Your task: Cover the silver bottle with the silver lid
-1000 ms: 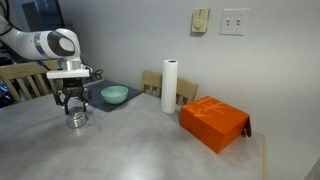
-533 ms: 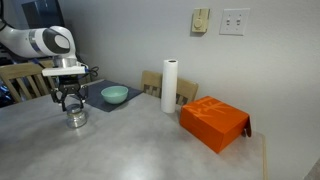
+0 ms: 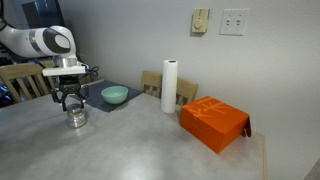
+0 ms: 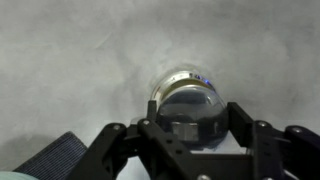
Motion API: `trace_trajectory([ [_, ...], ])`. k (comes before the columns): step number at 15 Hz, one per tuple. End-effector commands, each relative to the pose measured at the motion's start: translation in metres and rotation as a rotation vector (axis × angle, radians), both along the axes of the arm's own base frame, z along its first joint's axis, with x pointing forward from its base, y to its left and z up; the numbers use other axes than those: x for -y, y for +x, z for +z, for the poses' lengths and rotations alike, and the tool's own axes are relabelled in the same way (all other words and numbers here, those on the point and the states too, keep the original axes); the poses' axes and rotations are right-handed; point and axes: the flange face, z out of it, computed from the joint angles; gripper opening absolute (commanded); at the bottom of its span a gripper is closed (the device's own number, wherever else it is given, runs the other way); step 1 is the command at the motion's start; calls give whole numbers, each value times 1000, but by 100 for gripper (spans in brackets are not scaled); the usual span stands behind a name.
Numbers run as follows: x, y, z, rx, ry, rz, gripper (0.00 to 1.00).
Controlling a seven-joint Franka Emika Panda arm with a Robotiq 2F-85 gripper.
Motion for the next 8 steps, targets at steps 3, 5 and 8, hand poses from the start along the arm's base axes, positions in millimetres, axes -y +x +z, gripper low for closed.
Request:
trace_trajectory([
  [3, 9, 1, -3, -22, -3, -7, 44],
  [5, 10, 0, -7, -33, -3, -6, 44],
  [8, 11, -1, -13, -44, -4, -3, 44],
])
